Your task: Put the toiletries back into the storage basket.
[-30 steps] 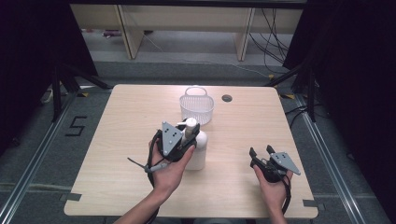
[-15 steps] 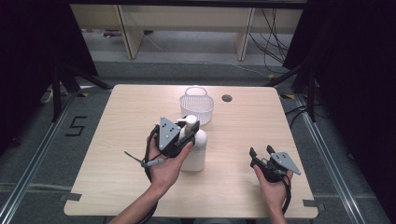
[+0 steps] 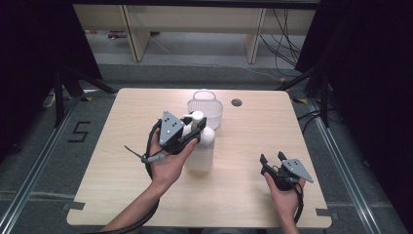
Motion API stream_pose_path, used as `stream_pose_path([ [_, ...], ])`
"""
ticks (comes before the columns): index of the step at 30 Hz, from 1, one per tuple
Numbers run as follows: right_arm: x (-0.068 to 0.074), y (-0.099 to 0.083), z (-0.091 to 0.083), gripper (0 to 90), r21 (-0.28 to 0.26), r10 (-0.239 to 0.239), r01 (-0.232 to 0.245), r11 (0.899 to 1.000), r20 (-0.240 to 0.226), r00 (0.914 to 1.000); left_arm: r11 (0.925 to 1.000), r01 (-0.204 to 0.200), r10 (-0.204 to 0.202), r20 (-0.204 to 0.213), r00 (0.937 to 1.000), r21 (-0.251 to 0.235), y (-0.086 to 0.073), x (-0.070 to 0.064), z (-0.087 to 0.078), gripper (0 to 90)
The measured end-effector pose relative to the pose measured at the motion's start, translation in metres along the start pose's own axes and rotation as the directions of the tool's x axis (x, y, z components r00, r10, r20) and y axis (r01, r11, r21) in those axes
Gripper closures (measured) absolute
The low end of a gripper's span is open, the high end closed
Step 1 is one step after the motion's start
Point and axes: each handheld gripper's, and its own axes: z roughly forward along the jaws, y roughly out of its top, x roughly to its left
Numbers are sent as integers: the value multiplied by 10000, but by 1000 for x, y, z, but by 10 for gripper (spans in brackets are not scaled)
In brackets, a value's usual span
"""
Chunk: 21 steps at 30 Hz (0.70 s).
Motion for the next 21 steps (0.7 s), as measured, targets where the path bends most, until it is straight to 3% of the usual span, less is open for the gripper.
stream_pose_path([
  [21,-1,0,1,298,-131,-43,42,9999,-48,10000,9999,27,-24,273,9996,-112,14,11,13,592],
])
